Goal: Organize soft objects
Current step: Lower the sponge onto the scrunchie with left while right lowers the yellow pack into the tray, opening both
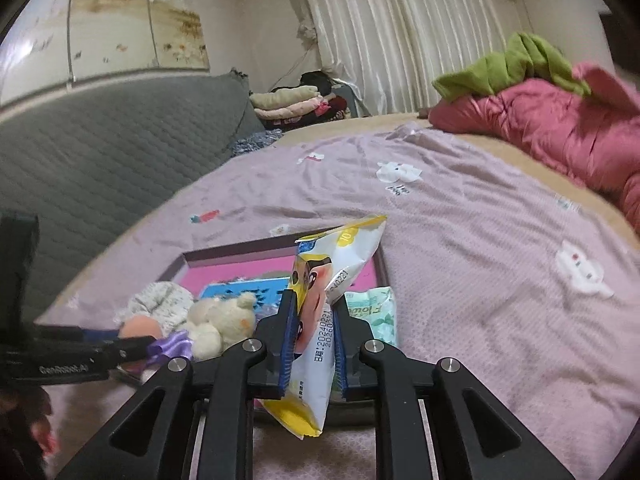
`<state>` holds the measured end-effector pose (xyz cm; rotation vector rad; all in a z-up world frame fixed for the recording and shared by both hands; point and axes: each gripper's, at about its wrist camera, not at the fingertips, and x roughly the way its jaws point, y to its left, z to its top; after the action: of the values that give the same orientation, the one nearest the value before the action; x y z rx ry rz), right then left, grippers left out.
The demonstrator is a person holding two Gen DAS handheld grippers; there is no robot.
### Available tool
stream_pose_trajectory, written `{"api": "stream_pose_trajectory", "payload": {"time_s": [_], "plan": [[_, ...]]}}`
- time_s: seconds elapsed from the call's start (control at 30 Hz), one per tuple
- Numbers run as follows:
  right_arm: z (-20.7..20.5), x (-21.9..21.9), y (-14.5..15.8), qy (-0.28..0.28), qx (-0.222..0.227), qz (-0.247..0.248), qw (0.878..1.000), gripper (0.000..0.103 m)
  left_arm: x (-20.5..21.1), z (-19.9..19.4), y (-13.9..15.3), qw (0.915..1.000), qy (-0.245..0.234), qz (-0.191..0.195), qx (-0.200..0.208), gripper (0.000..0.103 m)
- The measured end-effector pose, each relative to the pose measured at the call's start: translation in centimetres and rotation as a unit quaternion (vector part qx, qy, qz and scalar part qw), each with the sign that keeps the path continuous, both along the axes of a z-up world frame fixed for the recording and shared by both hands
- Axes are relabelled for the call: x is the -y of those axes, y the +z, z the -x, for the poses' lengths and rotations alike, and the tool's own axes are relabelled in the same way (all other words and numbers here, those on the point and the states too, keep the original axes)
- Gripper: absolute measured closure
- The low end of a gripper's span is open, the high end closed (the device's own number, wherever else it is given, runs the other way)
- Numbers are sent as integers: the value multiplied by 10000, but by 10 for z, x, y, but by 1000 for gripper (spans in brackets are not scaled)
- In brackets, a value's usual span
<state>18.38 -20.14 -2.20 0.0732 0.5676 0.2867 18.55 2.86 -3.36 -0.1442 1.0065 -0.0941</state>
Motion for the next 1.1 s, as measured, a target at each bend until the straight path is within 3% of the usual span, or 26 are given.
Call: {"api": "stream_pose_trajectory", "payload": {"time_s": [0.37, 0.5, 0.7, 1.1], "plan": [[-3, -7, -7, -235, -8, 770, 9968, 71, -1, -2, -1, 9999, 15, -97, -19, 63], [-4, -9, -11, -334, -22, 1032, 9941, 56, 0, -3, -2, 9999, 20, -156, -41, 62], [0, -7, -8, -405, 122, 1077, 9933, 41, 4, -1, -2, 9996, 16, -262, -54, 62], [33, -4, 16, -287, 676, 773, 9943, 34, 8, 3, -2, 9988, 25, -478, -98, 62]]}}
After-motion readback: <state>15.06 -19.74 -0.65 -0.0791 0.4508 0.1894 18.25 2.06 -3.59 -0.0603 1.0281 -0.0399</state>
